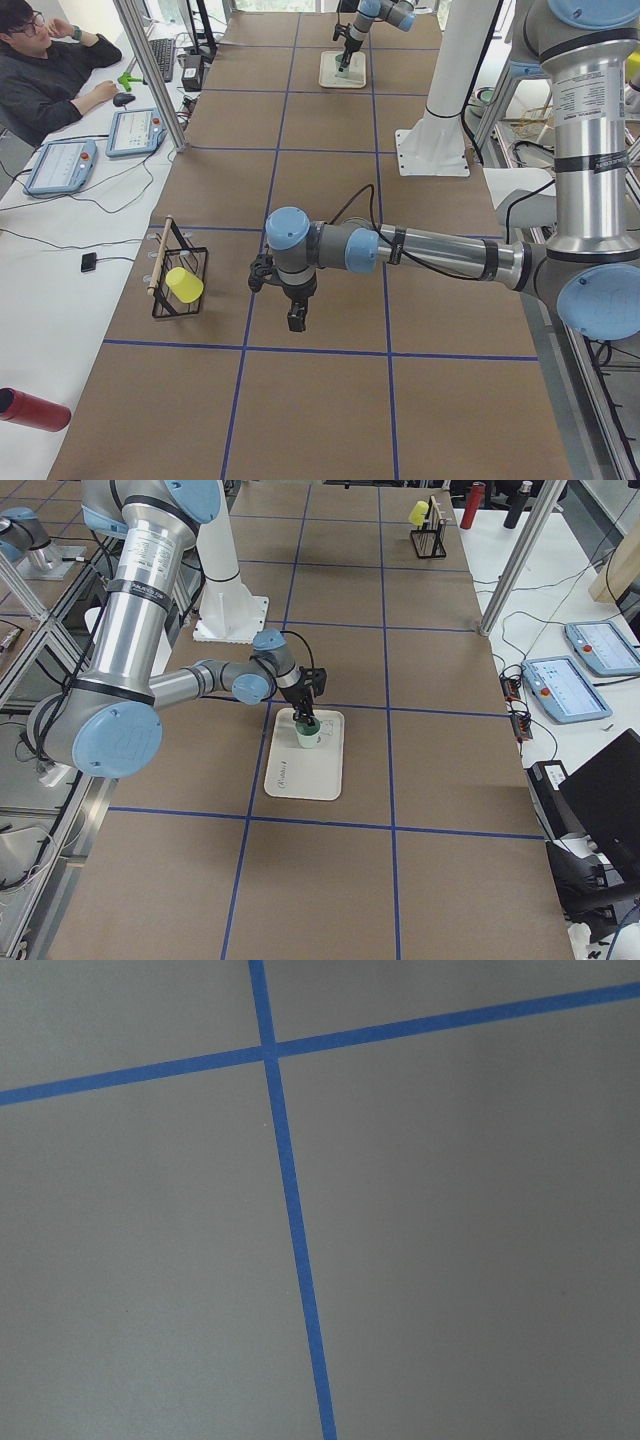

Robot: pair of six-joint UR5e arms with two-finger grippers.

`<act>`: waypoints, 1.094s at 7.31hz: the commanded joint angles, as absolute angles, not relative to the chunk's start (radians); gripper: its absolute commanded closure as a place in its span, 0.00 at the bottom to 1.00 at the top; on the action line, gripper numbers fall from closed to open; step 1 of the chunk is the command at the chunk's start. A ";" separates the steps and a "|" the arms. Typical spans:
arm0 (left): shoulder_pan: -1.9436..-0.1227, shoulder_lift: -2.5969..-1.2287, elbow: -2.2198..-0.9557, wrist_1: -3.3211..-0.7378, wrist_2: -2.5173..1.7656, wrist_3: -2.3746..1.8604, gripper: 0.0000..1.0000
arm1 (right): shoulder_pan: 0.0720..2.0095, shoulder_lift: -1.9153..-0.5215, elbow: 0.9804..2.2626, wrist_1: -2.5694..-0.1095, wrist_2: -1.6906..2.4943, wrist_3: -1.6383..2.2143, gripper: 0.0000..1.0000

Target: Left arm grabs green cup and hands to right arm on tray

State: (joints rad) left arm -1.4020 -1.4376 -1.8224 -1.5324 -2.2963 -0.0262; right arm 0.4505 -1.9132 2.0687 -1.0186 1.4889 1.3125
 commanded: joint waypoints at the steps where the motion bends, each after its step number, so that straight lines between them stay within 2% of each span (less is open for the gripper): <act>1: -1.402 -1.439 -1.822 -1.532 -2.298 -0.028 0.00 | 0.463 -1.910 2.106 -1.019 1.496 1.307 0.00; 3: -1.401 -1.440 -1.822 -1.532 -2.298 -0.028 0.00 | 0.593 -1.910 2.148 -1.028 1.592 1.232 0.00; 5: -1.401 -1.440 -1.824 -1.532 -2.298 -0.026 0.00 | 0.760 -1.891 2.129 -1.031 1.777 1.033 0.00; 6: -1.401 -1.442 -1.824 -1.532 -2.296 -0.028 0.00 | 0.875 -1.870 2.090 -1.032 1.869 0.884 0.00; 8: -1.401 -1.450 -1.815 -1.532 -2.298 -0.023 0.00 | 1.110 -1.781 1.929 -1.042 2.075 0.638 0.00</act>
State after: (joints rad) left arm -1.4005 -1.4449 -1.8210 -1.5325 -2.2969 -0.0264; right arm 0.9708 -1.8326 2.0237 -1.0380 1.9555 0.7906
